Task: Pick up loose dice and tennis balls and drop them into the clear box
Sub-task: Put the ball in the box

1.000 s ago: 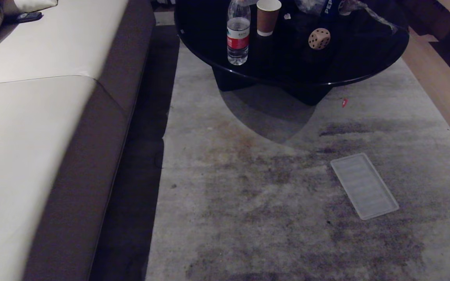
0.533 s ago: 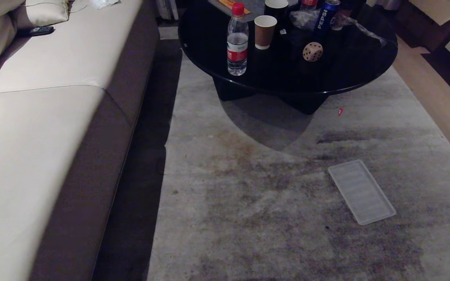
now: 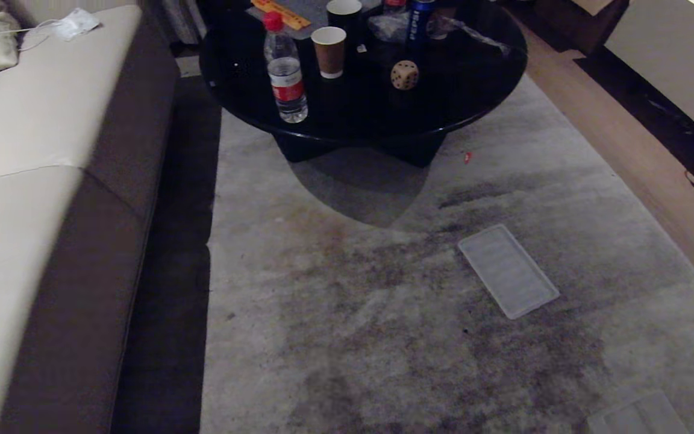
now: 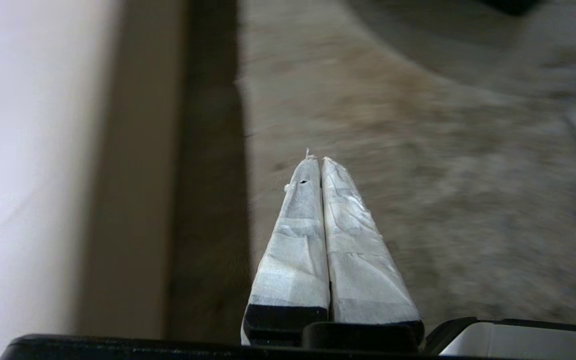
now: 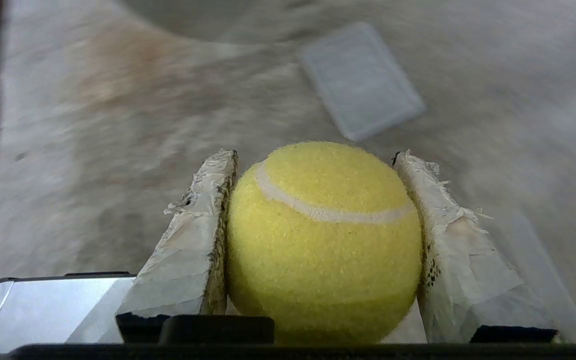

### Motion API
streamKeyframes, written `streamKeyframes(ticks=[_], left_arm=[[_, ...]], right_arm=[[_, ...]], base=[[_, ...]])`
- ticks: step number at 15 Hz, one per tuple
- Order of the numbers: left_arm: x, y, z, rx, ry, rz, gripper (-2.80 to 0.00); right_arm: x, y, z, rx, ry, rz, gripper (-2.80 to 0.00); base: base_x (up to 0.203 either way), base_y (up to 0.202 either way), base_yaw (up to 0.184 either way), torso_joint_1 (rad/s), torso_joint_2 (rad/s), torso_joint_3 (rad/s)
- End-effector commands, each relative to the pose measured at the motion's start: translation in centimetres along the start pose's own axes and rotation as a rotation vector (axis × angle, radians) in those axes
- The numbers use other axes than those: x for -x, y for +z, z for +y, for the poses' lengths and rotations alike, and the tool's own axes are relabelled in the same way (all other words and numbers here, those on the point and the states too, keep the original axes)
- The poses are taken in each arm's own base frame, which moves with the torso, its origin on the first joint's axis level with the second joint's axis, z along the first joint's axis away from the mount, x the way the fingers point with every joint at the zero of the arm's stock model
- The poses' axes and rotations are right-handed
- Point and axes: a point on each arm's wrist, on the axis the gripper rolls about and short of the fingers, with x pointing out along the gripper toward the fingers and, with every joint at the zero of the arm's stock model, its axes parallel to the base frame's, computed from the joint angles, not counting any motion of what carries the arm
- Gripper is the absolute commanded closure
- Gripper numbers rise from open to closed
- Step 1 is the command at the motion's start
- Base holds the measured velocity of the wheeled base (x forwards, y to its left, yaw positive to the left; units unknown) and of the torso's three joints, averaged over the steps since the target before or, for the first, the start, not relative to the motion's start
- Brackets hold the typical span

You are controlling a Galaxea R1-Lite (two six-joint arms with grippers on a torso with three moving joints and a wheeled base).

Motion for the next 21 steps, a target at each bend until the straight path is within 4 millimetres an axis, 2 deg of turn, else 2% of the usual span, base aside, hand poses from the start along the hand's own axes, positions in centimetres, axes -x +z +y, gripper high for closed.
streamKeyframes(ticks=[1, 17, 21], left_arm=[[-0.02, -0.04, 0.00, 0.002, 0.001, 0.003, 0.00], [-0.02, -0.03, 0.00, 0.009, 0.003, 0.002, 0.00], [-0.02, -0.03, 0.00, 0.009, 0.003, 0.002, 0.00]], right_arm=[[-0.01, -0.01, 0.00, 0.000, 0.000, 0.003, 0.00], [-0.01, -0.01, 0.00, 0.000, 0.000, 0.003, 0.00], [-0.01, -0.01, 0.00, 0.000, 0.000, 0.003, 0.00]], base=[[0.000, 0.011, -0.165, 0.000, 0.01, 0.002], [0.000, 0.011, -0.162, 0.002, 0.00, 0.002], [-0.001, 0.001, -0.047, 0.001, 0.00, 0.002]])
